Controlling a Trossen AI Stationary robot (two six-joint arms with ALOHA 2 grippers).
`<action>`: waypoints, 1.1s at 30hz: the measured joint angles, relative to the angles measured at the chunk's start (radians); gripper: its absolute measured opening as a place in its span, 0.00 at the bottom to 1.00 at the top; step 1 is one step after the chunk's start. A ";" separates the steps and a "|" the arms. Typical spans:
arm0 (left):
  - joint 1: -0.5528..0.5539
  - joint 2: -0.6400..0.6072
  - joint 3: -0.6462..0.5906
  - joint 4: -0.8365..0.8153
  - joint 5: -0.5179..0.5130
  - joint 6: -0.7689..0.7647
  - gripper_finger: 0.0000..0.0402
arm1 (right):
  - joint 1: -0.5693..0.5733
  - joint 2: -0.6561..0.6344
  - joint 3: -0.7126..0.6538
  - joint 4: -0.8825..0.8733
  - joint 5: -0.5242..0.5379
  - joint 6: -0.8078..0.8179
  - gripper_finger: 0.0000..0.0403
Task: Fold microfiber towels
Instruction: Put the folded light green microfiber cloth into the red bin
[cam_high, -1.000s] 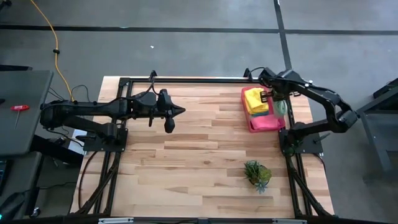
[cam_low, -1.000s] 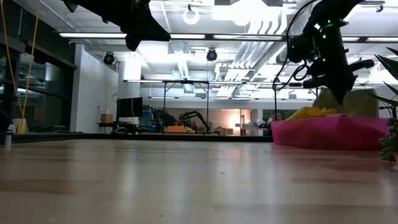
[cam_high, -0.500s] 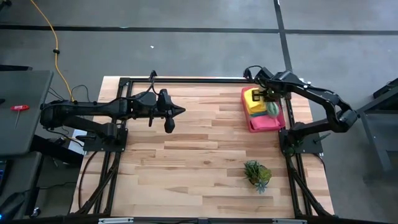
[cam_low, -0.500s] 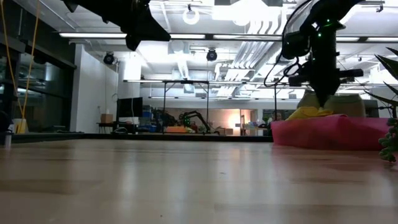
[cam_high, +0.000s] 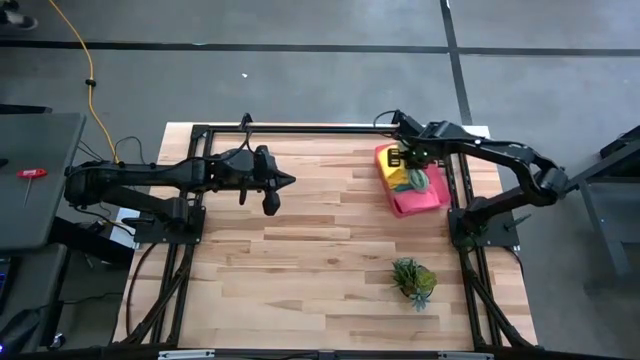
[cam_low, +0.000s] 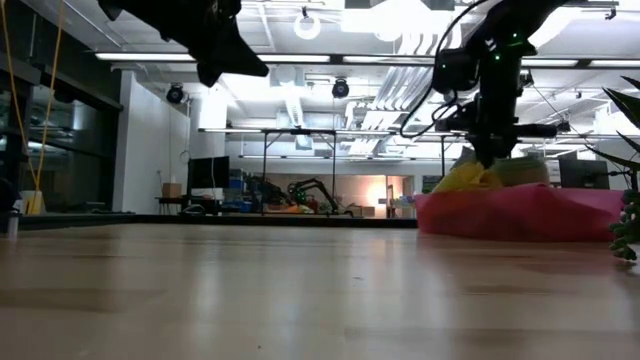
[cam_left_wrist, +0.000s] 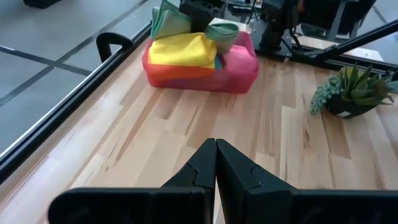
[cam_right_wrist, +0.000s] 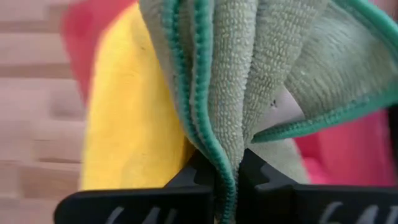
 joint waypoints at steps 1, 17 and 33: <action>0.000 0.000 0.000 -0.004 0.000 0.000 0.00 | 0.000 0.003 0.000 0.015 -0.019 0.005 0.00; 0.000 0.000 0.000 -0.008 0.008 0.000 0.00 | 0.051 0.009 0.000 0.197 -0.098 0.087 0.00; 0.000 0.000 0.000 -0.013 0.007 0.015 0.00 | 0.147 0.009 0.000 -0.213 -0.027 0.108 0.00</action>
